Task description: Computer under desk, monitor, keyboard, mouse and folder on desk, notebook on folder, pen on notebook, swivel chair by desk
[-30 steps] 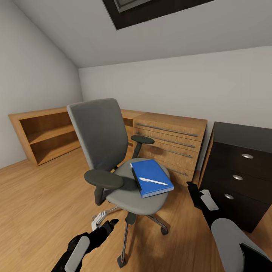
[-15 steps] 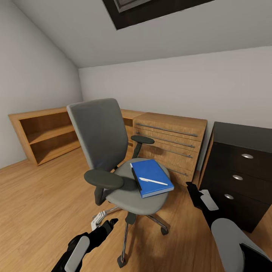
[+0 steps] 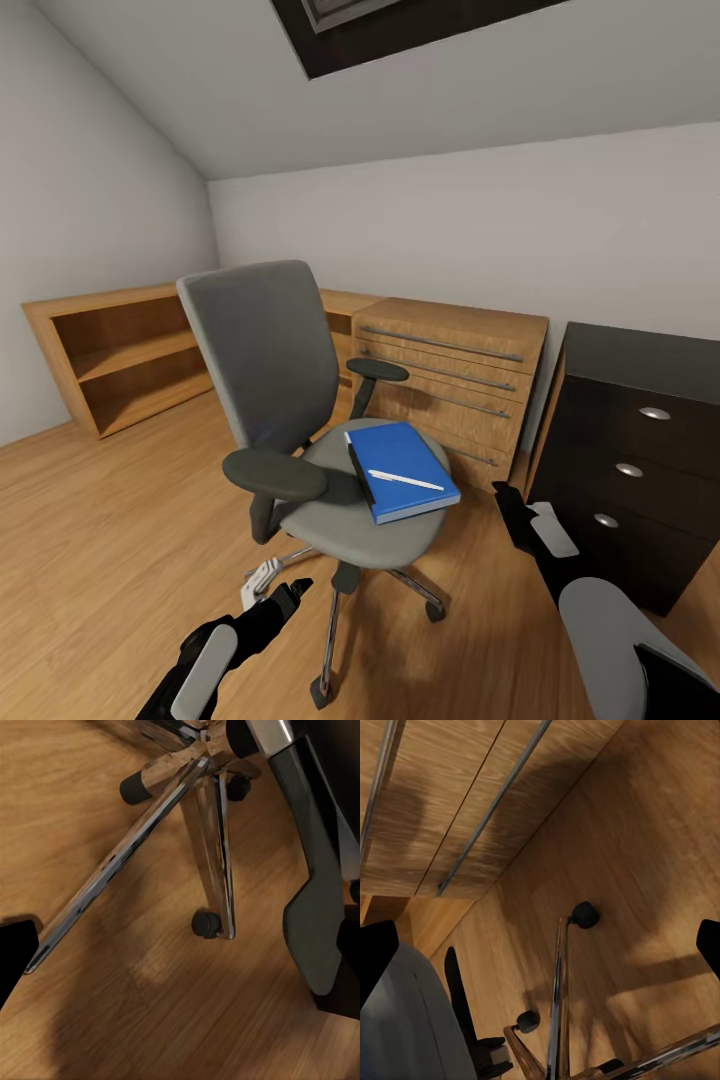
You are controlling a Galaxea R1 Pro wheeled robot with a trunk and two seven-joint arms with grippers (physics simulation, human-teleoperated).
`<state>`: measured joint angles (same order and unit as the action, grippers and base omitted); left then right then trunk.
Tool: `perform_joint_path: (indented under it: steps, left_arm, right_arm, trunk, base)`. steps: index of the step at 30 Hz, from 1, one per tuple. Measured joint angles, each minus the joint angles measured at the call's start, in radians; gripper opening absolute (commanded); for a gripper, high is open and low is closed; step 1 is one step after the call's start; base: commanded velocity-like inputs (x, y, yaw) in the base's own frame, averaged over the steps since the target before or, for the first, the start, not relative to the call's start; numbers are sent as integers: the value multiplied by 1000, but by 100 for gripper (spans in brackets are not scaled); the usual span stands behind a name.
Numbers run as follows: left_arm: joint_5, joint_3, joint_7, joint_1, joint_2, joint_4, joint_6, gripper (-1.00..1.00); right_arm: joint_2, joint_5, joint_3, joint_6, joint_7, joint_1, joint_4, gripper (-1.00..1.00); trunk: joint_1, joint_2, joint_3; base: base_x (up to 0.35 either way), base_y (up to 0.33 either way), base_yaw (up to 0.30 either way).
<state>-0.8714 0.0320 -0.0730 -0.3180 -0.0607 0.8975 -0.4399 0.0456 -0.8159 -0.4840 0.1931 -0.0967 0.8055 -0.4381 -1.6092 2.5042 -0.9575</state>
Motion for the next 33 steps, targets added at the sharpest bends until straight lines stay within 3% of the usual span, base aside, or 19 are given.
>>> perform_joint_path:
  steps: [6, 11, 12, 16, 19, 20, 29, 33]
  left_arm:
    - [7, 19, -3, 22, 12, 34, -23, 100]
    - [4, 24, 6, 34, 20, 46, 24, 100]
    - [-3, 24, 135, 60, 23, 49, 88, 100]
    - [2, 22, 259, 74, 24, 49, 107, 100]
    - [2, 12, 288, 79, 25, 48, 109, 100]
    - [1, -15, 306, 84, 25, 47, 109, 100]
    - [-2, -43, 320, 88, 20, 47, 104, 100]
    - [-30, -44, 329, 88, 17, 46, 103, 100]
  right_arm:
    - [-7, -34, 4, -34, -1, -19, -2, 100]
    - [-10, -45, 8, -52, -1, -25, -4, 100]
    - [-10, -45, 9, -52, -2, -25, -4, 100]
    - [-10, -45, 10, -53, -1, -25, -4, 100]
    - [-10, -45, 10, -53, -1, -25, -4, 100]
    - [-10, -45, 10, -53, -1, -25, -4, 100]
    - [-10, -45, 10, -53, -1, -25, -5, 100]
    - [-10, -45, 10, -53, -1, -25, -5, 100]
  trunk:
    - [0, 0, 0]
    - [0, 0, 0]
    - [0, 0, 0]
    - [0, 0, 0]
    - [0, 0, 0]
    - [0, 0, 0]
    - [0, 0, 0]
    - [0, 0, 0]
  base:
    - [0, 0, 0]
    - [0, 0, 0]
    - [0, 0, 0]
    - [0, 0, 0]
    - [0, 0, 0]
    - [0, 0, 0]
    - [0, 0, 0]
    - [0, 0, 0]
